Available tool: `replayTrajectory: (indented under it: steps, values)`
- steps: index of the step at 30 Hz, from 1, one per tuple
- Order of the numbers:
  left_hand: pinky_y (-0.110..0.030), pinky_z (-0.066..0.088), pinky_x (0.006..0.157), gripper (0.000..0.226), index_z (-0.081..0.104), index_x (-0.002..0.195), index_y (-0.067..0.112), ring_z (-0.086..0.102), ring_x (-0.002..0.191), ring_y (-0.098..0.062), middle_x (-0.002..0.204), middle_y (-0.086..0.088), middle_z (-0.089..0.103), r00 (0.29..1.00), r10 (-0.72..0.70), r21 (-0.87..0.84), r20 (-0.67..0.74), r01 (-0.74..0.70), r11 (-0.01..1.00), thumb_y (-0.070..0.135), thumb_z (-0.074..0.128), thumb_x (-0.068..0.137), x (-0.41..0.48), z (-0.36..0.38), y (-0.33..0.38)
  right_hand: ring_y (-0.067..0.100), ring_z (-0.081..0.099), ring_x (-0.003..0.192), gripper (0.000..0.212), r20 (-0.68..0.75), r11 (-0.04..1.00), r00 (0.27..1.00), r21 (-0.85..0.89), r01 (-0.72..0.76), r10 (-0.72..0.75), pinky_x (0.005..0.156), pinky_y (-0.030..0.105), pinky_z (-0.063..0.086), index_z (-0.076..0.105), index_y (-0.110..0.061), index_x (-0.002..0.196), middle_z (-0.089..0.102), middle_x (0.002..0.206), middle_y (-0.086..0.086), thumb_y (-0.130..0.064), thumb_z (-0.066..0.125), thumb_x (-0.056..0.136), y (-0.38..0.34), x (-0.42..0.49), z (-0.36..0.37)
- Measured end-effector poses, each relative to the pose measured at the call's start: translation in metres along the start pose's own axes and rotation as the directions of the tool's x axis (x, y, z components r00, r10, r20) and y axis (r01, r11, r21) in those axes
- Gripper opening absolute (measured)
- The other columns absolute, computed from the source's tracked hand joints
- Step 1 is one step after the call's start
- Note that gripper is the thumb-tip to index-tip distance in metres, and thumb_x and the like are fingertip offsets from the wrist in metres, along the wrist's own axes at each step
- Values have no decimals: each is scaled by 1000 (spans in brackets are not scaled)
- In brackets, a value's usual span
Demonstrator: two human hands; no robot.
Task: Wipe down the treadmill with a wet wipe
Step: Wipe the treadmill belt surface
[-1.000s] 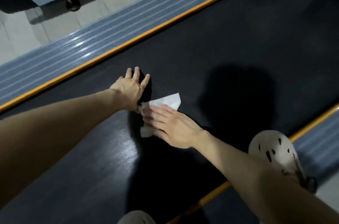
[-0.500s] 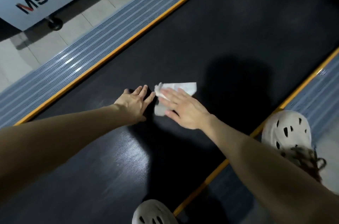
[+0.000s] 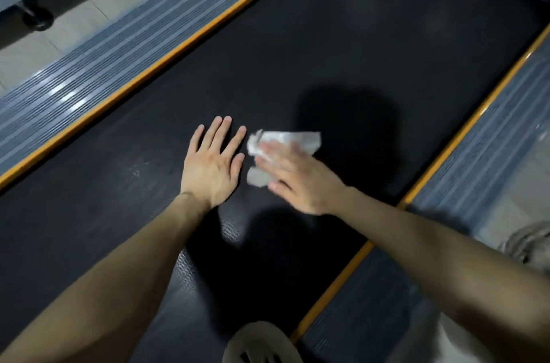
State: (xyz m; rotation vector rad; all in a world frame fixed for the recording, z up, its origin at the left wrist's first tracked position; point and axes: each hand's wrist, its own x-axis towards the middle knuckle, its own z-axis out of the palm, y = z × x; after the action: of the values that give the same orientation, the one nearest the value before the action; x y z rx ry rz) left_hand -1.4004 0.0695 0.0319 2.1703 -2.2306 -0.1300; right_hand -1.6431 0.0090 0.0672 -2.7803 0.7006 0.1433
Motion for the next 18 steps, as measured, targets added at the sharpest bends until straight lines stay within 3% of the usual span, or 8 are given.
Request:
replayTrajectory:
  steps: [3, 6, 8, 10, 12, 14, 16, 18]
  values:
    - [-52, 15, 131, 58, 28, 169, 28, 10, 165, -23, 176, -10, 21, 1000, 4, -25, -23, -4, 1000, 45, 30, 113, 0, 1, -4, 19, 3, 166, 64, 133, 993, 984, -13, 119, -116, 134, 46, 3, 26, -21, 169, 10, 179, 1, -52, 34, 113, 2, -9, -6]
    - [-51, 15, 131, 57, 30, 168, 30, 11, 165, -23, 176, -8, 22, 1000, -9, -34, -17, 8, 999, 46, 31, 113, 2, 1, -3, 28, 11, 165, 72, -3, 962, 963, -42, -270, 270, 131, 56, 17, 28, -13, 168, 17, 177, 9, -55, 20, 110, 64, -14, -9]
    - [-50, 15, 131, 57, 29, 168, 31, 9, 165, -22, 177, -6, 21, 1000, -13, -10, -22, 13, 1000, 47, 30, 114, 0, 3, -3, 27, -3, 166, 79, -32, 801, 801, 8, -598, 598, 132, 55, 8, 10, -15, 171, 1, 179, 9, -58, 2, 105, 101, -13, -15]
    - [-50, 15, 132, 57, 27, 169, 32, 8, 166, -21, 177, -5, 19, 1000, -9, -1, -9, 9, 1000, 49, 28, 114, 3, 5, -5, 30, -7, 165, 81, -64, 663, 660, 77, -745, 749, 132, 56, 4, 3, -14, 171, -6, 179, 12, -55, -6, 102, 96, -2, -14]
    - [-49, 15, 132, 59, 24, 169, 33, 7, 166, -20, 178, -4, 17, 1000, -12, 23, 17, 11, 1000, 52, 24, 114, 3, 5, -7, 37, 4, 164, 76, -120, 805, 800, -11, -593, 588, 130, 58, 9, 12, -10, 170, 2, 178, 17, -48, 7, 105, 53, 6, 2]
    - [-48, 14, 133, 61, 19, 170, 34, 6, 166, -20, 179, -3, 14, 998, 2, 43, 70, -5, 999, 56, 17, 113, 5, 1, -10, 30, 7, 165, 66, -98, 991, 990, -80, -108, 100, 132, 54, 9, 21, -14, 169, 11, 178, 9, -42, 27, 110, -1, -1, 18]
    - [-47, 11, 134, 64, 15, 171, 35, 4, 166, -19, 179, -3, 11, 992, 8, 50, 122, -14, 999, 59, 13, 112, 8, -3, -13, 18, 0, 166, 65, -23, 982, 982, -33, 186, -187, 134, 50, 7, 19, -23, 170, 9, 179, -2, -43, 39, 112, -24, -18, 22]
    - [-45, 6, 134, 64, 5, 170, 38, -3, 166, -18, 180, 0, 1, 982, -27, 62, 189, 15, 998, 61, 11, 111, 11, -11, -12, 19, 4, 166, 72, -127, 992, 986, -73, 100, -109, 133, 51, 12, 8, -23, 170, 8, 178, -2, -42, 44, 110, 10, -28, 24]
